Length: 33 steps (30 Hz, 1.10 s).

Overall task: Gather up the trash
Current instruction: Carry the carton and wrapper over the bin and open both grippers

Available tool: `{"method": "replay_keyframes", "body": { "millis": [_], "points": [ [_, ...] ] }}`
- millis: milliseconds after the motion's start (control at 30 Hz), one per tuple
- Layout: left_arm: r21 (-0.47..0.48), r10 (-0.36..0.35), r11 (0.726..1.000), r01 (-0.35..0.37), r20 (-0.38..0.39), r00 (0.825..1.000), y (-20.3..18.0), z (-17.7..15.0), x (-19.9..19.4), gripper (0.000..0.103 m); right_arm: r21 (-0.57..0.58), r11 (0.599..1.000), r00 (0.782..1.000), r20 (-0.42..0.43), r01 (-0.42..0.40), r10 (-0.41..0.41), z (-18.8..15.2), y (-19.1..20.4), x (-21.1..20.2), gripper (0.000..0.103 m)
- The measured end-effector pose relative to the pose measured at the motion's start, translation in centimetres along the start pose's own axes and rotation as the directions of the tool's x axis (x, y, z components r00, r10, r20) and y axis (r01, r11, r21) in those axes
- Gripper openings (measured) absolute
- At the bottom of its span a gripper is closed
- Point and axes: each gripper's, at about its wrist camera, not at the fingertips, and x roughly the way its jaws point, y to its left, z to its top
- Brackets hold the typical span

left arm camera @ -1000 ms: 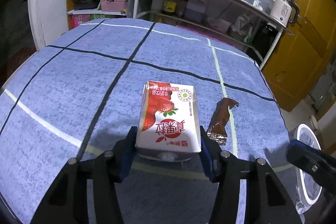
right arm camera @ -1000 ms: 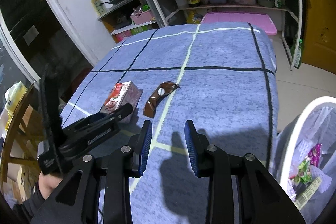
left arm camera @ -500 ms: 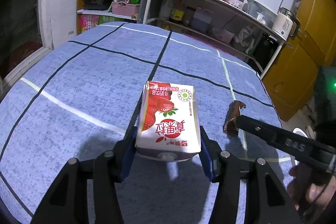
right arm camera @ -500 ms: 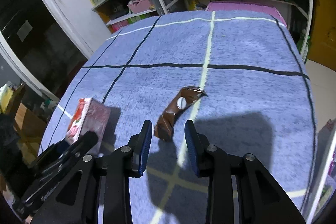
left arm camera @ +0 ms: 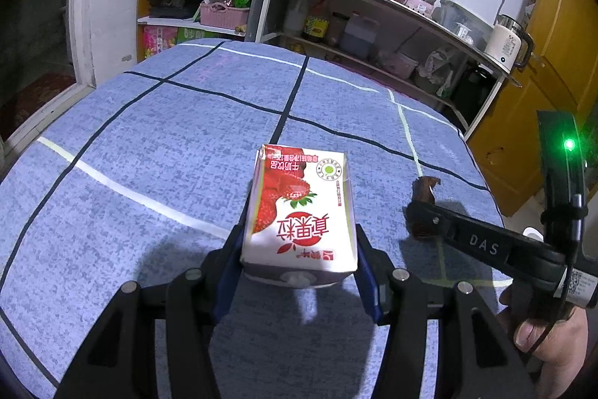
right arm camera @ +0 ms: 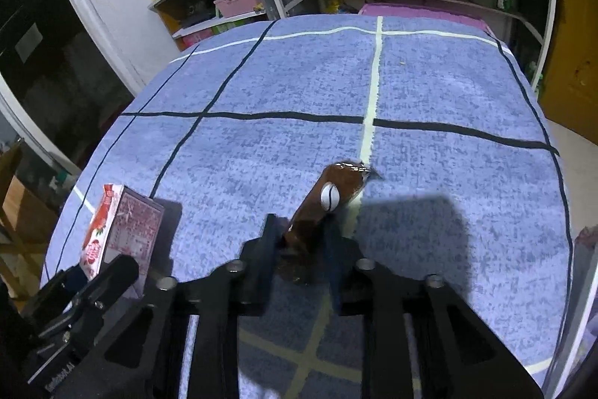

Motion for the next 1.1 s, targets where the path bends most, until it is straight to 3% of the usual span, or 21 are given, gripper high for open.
{"method": "replay_keyframes", "body": {
  "millis": [500,1100],
  "points": [
    [0.063,-0.027,0.998,0.025,0.024,0.999,-3.8,-1.1,-3.0,0.056,-0.014,0.998,0.996,0.070,-0.057,0.058,-3.2,-1.4,-6.9,0.019],
    [0.193,-0.160,0.969,0.155,0.011,0.987,-12.0,-4.4,-7.5,0.056,0.032,0.998,0.983,0.176,-0.056,0.050,-9.4,-5.7,-17.0,0.019]
  ]
}}
